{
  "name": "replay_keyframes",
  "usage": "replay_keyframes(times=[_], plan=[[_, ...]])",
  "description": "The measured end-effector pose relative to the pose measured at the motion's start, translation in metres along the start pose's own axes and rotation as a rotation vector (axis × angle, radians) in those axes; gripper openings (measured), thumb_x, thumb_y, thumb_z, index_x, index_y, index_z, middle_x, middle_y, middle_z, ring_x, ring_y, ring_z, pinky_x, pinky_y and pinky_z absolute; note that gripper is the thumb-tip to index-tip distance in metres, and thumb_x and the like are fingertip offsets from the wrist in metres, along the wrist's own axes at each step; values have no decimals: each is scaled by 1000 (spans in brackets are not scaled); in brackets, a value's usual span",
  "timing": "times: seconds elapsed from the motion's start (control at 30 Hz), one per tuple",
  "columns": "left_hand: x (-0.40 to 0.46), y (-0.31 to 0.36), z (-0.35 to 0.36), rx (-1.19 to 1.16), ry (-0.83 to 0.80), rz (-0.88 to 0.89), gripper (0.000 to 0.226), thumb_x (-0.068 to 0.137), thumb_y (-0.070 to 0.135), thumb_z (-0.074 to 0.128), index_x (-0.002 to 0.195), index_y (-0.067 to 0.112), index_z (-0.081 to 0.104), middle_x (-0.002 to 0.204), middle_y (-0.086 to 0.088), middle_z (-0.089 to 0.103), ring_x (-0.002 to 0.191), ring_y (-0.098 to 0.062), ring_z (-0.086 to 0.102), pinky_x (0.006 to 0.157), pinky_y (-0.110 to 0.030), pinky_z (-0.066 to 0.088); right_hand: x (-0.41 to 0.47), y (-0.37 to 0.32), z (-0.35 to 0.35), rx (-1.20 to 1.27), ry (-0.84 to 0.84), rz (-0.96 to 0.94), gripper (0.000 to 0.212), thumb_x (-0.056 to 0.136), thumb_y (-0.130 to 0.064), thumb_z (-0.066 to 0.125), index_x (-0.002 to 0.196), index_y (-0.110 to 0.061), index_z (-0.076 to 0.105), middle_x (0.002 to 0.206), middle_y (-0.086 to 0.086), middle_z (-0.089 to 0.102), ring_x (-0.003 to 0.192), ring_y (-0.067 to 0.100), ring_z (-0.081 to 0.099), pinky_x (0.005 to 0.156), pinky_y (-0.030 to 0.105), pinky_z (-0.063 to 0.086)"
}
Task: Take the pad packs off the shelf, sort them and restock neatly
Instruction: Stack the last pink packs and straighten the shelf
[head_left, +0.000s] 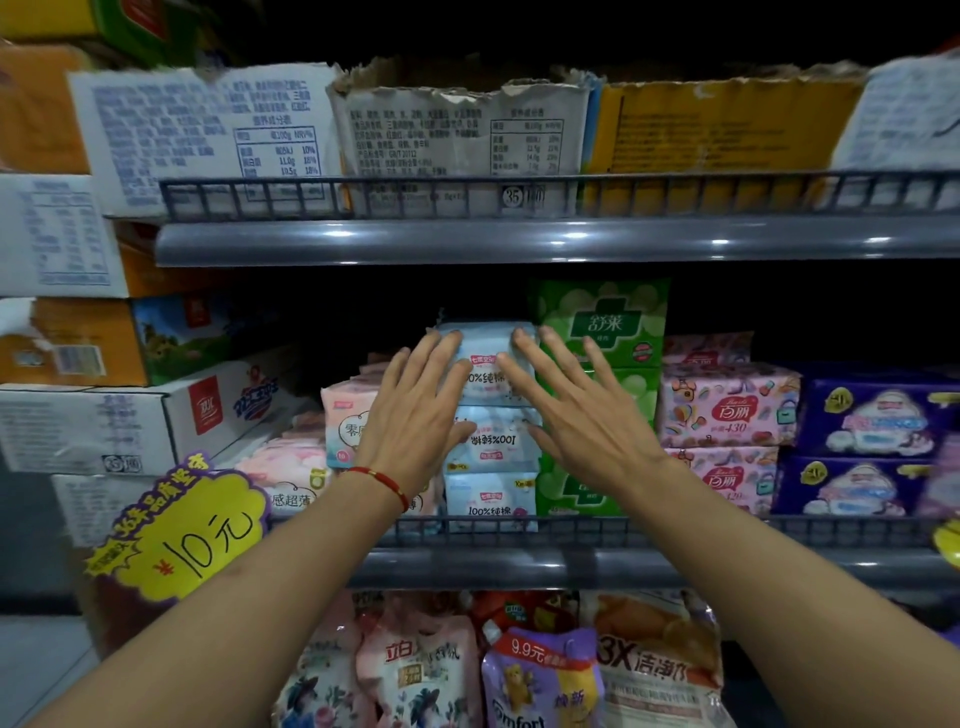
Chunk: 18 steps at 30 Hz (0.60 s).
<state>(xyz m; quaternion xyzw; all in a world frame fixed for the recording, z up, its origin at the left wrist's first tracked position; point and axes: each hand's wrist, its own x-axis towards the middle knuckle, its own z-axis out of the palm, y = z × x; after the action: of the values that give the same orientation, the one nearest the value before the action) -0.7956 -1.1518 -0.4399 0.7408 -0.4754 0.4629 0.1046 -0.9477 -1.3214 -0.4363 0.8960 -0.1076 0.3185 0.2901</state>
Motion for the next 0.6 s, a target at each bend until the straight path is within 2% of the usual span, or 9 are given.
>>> replay_keyframes(times=[0.1, 0.2, 0.3, 0.4, 0.47, 0.53, 0.6], plan=[[-2, 2, -3, -18, -8, -14, 74, 79, 45, 81, 137, 9, 50, 156, -16, 37, 147, -35, 31, 116, -55, 35, -7, 3, -4, 9, 4, -20, 85, 99, -45, 55, 165, -25, 4, 172, 5, -4, 158, 29, 0, 125, 57, 14], [-10, 14, -14, -79, 44, -19, 62, 84, 39, 77, 133, 9, 54, 152, -19, 41, 142, -37, 35, 112, -55, 39, -19, 5, -10, 52, 6, -29, 84, 96, -36, 60, 164, -24, 12, 172, 7, -1, 159, 29, 4, 124, 56, 19], [-33, 47, -27, -234, 131, -39, 47, 84, 18, 74, 127, 9, 57, 139, -17, 51, 130, -38, 46, 103, -52, 45, -49, 4, -15, 122, -11, -61, 78, 90, -26, 64, 160, -18, 30, 169, 12, 21, 152, 32, 29, 119, 53, 32], [-65, 103, -36, -536, 95, -146, 44, 79, 9, 68, 121, 11, 56, 122, -10, 52, 114, -31, 50, 97, -42, 45, -103, 9, -19, 171, -63, -60, 66, 84, -22, 66, 147, -14, 47, 157, 12, 42, 137, 31, 47, 109, 47, 43], [-82, 151, -42, -773, -59, -260, 45, 76, 14, 66, 119, 16, 54, 116, -3, 49, 107, -21, 47, 93, -32, 40, -153, 16, -16, 241, -107, -9, 55, 80, -20, 67, 134, -13, 57, 143, 11, 55, 120, 31, 57, 93, 46, 51], [-88, 202, -50, -999, -322, -360, 46, 78, 16, 67, 121, 23, 50, 117, 1, 47, 101, -11, 46, 88, -24, 39, -217, 22, -11, 292, -225, 62, 41, 81, -23, 67, 121, -16, 60, 126, 7, 60, 104, 32, 61, 76, 45, 54], [-88, 251, -48, -1148, -625, -381, 45, 80, 15, 71, 117, 25, 49, 113, 1, 55, 95, -12, 56, 83, -21, 46, -288, 30, -9, 305, -391, 148, 34, 80, -24, 65, 113, -19, 58, 112, 5, 61, 93, 32, 63, 61, 41, 50]])
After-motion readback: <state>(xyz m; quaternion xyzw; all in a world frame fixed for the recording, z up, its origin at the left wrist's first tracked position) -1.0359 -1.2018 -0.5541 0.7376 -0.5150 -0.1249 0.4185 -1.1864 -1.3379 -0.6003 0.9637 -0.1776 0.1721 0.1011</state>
